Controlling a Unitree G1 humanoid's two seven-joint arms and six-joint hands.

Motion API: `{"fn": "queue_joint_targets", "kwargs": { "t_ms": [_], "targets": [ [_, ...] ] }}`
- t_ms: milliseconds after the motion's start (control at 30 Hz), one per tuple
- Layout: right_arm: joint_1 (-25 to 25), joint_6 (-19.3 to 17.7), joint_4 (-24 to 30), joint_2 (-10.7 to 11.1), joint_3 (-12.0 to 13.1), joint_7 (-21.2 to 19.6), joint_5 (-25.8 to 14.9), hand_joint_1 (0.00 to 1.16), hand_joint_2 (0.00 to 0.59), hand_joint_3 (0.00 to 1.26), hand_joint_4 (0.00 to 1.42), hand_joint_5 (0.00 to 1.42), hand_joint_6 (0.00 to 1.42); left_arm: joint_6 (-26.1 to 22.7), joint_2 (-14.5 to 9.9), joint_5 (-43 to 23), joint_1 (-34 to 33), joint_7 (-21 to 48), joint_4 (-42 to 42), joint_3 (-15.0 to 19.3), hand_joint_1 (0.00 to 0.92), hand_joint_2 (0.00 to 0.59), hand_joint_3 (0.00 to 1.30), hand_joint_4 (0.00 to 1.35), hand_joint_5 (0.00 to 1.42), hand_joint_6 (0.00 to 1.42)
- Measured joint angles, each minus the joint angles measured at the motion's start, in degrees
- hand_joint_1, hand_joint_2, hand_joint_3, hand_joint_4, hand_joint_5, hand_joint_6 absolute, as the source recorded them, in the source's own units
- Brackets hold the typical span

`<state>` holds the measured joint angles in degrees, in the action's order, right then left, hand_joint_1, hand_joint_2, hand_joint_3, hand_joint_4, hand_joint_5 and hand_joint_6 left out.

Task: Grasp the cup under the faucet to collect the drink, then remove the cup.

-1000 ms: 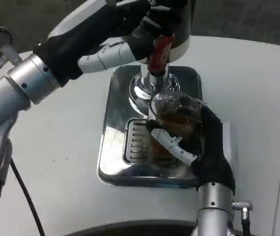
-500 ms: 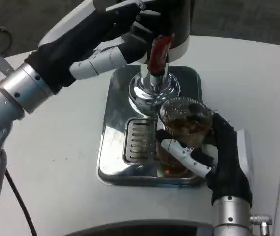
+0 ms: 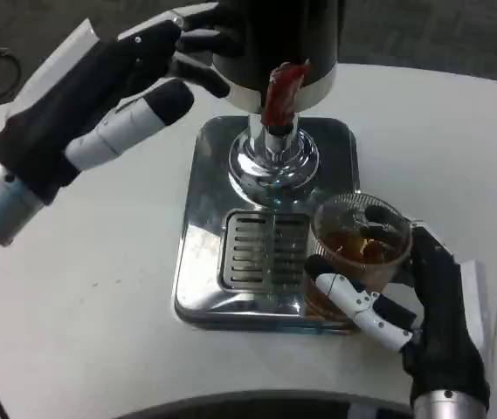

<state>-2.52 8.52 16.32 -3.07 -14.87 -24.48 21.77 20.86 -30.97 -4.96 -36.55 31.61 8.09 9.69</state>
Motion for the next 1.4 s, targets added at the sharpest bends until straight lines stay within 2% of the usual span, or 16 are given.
{"fn": "queue_joint_targets", "kwargs": {
  "t_ms": [367, 733, 900, 933, 1033, 1233, 1300, 1400],
  "targets": [
    [5.3, 1.1, 6.0, 0.1, -0.6, 3.0, 2.4, 0.82, 0.222, 0.78, 0.86, 0.83, 0.45, -3.9, -0.8, -1.1, 14.8, -4.8, -9.0, 6.9, 0.000, 0.004, 0.25, 0.29, 0.44, 0.32],
    [6.7, 2.5, 11.9, 0.2, 1.2, 8.7, 3.2, 0.88, 0.205, 0.77, 0.84, 0.85, 0.45, -4.5, -0.6, 0.7, 28.0, -8.4, -15.9, 8.5, 0.000, 0.008, 0.25, 0.29, 0.44, 0.32],
    [9.3, 2.8, 15.3, 2.0, 1.8, 12.1, 3.7, 0.89, 0.205, 0.77, 0.83, 0.85, 0.45, -4.4, 0.3, 1.3, 34.1, -9.8, -18.2, 9.7, 0.000, 0.013, 0.24, 0.25, 0.33, 0.28],
    [10.1, 2.8, 17.0, 2.9, 1.9, 13.7, 3.7, 0.89, 0.206, 0.77, 0.83, 0.85, 0.45, -3.6, 0.5, 2.4, 35.9, -10.5, -19.2, 9.8, 0.000, 0.013, 0.24, 0.24, 0.32, 0.27],
    [11.2, 2.8, 19.4, 3.9, 2.7, 15.9, 3.6, 0.90, 0.197, 0.77, 0.84, 0.85, 0.45, -1.1, 0.6, 4.8, 39.5, -10.8, -21.0, 9.7, 0.000, 0.018, 0.23, 0.21, 0.28, 0.25],
    [12.5, 2.8, 22.9, 4.7, 4.0, 19.0, 3.4, 0.91, 0.191, 0.78, 0.85, 0.86, 0.46, 3.2, 0.7, 9.8, 43.8, -11.6, -23.6, 8.7, 0.000, 0.045, 0.19, 0.12, 0.19, 0.20],
    [13.4, 2.8, 24.1, 5.1, 4.2, 20.5, 3.1, 0.91, 0.190, 0.78, 0.85, 0.87, 0.46, 4.9, 0.7, 12.2, 45.3, -11.8, -25.1, 7.4, 0.000, 0.050, 0.17, 0.09, 0.16, 0.18],
    [14.2, 2.8, 25.1, 5.7, 4.3, 21.8, 2.9, 0.91, 0.190, 0.78, 0.85, 0.87, 0.46, 5.7, 0.7, 13.6, 45.8, -11.9, -25.8, 6.9, 0.000, 0.055, 0.16, 0.07, 0.14, 0.17]
  ]
}}
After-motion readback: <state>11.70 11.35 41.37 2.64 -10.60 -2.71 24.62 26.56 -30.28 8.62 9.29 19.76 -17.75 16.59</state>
